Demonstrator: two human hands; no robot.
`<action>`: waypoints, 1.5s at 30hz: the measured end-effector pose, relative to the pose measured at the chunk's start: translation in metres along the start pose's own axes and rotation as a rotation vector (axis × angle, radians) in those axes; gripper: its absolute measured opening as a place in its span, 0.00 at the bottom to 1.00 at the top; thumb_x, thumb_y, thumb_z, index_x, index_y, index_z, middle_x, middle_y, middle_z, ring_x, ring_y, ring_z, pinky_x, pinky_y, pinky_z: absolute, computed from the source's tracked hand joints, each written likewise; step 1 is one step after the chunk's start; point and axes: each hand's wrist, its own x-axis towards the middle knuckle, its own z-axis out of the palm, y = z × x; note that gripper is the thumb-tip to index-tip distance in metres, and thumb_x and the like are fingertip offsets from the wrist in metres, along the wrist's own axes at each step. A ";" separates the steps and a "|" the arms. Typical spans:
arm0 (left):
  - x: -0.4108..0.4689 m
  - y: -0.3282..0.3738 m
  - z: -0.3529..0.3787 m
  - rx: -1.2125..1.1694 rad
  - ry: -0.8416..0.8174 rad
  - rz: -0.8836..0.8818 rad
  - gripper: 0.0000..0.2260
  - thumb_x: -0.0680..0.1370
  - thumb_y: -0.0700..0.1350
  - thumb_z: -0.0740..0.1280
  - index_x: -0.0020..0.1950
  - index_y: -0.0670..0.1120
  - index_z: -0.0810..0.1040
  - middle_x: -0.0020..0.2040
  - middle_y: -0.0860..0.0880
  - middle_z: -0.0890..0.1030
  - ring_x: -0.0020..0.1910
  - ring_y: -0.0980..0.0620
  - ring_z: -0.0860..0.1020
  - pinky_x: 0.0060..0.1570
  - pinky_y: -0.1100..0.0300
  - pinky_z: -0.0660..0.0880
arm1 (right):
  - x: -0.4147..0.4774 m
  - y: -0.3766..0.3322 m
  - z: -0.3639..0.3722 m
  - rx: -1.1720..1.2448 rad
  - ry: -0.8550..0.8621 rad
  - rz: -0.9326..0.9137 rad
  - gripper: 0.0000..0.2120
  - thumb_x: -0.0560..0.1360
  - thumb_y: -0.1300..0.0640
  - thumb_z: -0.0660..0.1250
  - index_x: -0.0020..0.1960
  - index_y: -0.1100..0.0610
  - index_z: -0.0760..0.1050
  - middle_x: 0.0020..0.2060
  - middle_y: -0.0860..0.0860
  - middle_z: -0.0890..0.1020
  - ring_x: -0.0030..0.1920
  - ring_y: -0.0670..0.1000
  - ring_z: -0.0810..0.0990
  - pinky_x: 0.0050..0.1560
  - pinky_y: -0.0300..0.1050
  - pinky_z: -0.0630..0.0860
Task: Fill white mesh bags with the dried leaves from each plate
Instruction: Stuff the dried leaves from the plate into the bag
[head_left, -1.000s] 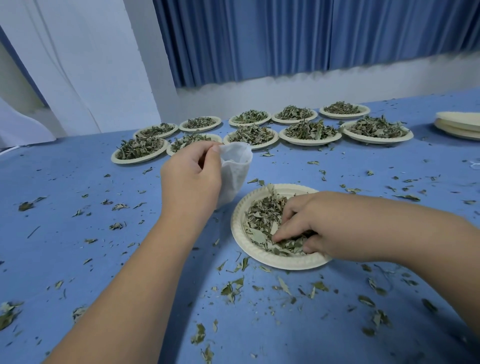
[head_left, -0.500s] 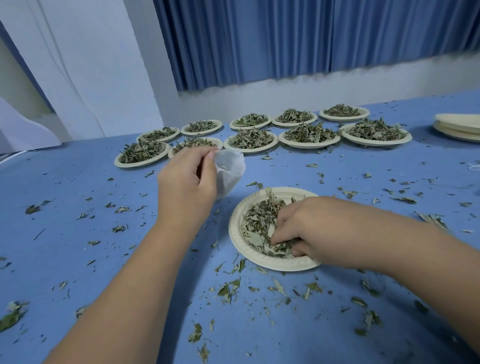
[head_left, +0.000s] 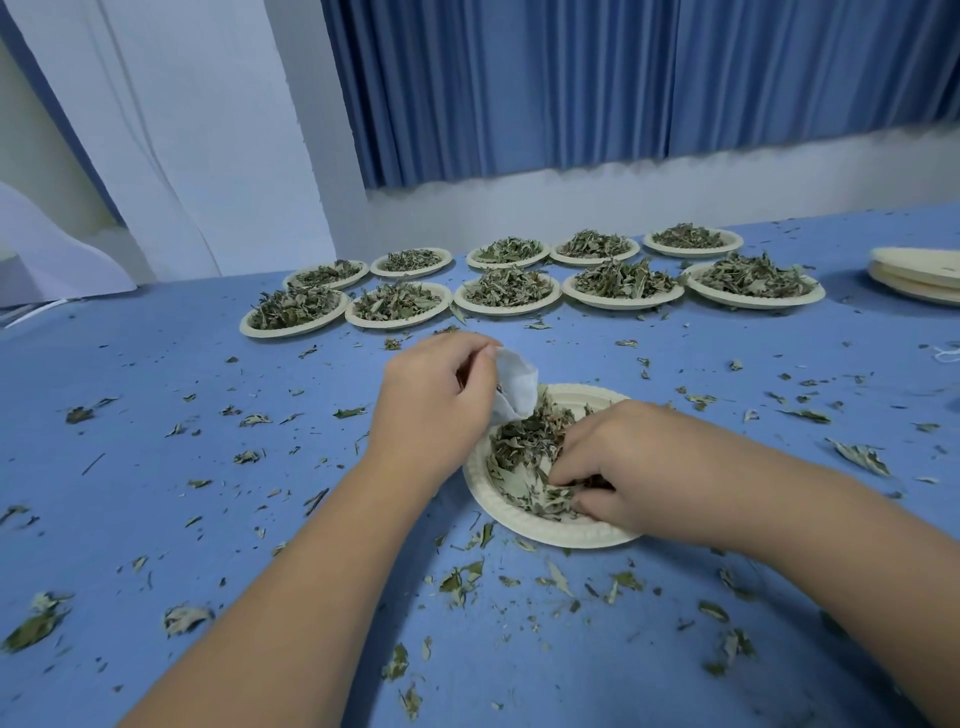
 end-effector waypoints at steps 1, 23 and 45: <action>0.000 0.000 0.000 0.004 -0.007 -0.001 0.08 0.79 0.42 0.65 0.47 0.46 0.85 0.33 0.66 0.74 0.39 0.72 0.73 0.40 0.79 0.64 | 0.000 0.000 0.000 0.023 0.014 0.005 0.10 0.75 0.57 0.62 0.52 0.58 0.78 0.47 0.52 0.80 0.48 0.52 0.77 0.47 0.51 0.75; 0.002 0.005 -0.004 -0.023 -0.106 -0.079 0.10 0.80 0.45 0.64 0.50 0.49 0.85 0.38 0.60 0.80 0.41 0.61 0.76 0.38 0.69 0.70 | -0.013 0.009 -0.022 0.806 0.316 0.228 0.06 0.69 0.55 0.74 0.43 0.44 0.84 0.37 0.44 0.84 0.38 0.47 0.82 0.43 0.41 0.77; 0.003 0.012 -0.007 -0.155 -0.155 -0.112 0.10 0.78 0.43 0.64 0.41 0.47 0.84 0.30 0.51 0.79 0.33 0.54 0.74 0.33 0.56 0.71 | 0.042 -0.023 -0.032 0.146 0.333 0.379 0.06 0.74 0.57 0.64 0.48 0.49 0.78 0.37 0.48 0.76 0.39 0.51 0.76 0.34 0.44 0.72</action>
